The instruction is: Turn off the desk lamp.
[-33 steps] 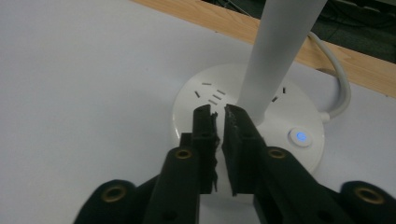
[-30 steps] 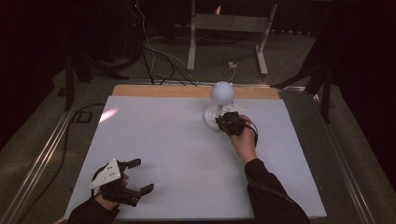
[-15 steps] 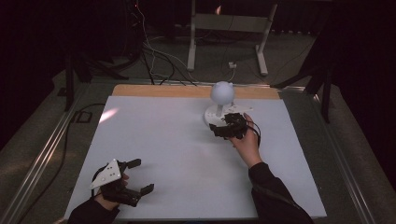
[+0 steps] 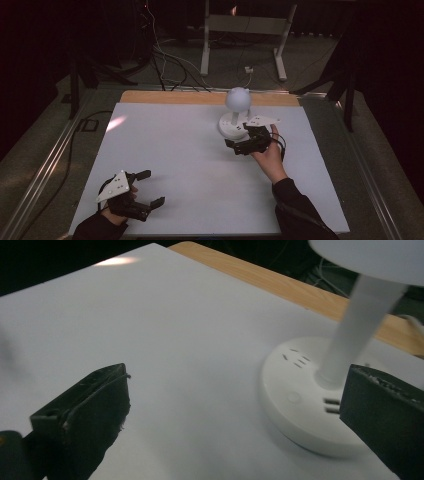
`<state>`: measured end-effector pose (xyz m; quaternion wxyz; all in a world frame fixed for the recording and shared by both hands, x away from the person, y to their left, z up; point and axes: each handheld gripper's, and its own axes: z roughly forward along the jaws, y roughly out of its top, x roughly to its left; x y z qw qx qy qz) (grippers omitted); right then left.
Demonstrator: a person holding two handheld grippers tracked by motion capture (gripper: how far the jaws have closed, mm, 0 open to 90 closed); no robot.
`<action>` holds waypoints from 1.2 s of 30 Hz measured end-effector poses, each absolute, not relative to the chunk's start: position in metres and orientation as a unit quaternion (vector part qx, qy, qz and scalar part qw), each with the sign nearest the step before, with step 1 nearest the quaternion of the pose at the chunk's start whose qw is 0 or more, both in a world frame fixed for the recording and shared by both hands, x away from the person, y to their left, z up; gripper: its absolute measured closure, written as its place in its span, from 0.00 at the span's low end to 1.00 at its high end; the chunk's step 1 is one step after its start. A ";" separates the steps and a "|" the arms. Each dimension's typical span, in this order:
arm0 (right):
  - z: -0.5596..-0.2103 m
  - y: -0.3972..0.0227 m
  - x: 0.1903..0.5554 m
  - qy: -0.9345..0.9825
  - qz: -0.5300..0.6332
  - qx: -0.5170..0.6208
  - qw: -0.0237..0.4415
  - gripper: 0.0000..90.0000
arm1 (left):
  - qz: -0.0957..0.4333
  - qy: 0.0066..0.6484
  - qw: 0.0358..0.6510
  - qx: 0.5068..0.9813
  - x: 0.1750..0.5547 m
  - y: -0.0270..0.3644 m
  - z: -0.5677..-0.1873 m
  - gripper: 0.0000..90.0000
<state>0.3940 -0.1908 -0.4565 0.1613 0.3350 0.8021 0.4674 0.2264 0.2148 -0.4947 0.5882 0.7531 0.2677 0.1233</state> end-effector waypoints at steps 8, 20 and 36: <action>-0.457 -0.214 0.376 0.803 0.459 0.341 0.166 0.00 | 0.124 0.267 0.588 0.754 0.226 0.215 -0.495 0.01; -0.470 -0.251 0.336 0.801 0.456 0.353 0.160 0.00 | 0.123 0.266 0.589 0.753 0.226 0.215 -0.494 0.01; -0.498 -0.289 0.280 0.808 0.430 0.376 0.142 0.00 | 0.125 0.265 0.589 0.753 0.225 0.215 -0.493 0.01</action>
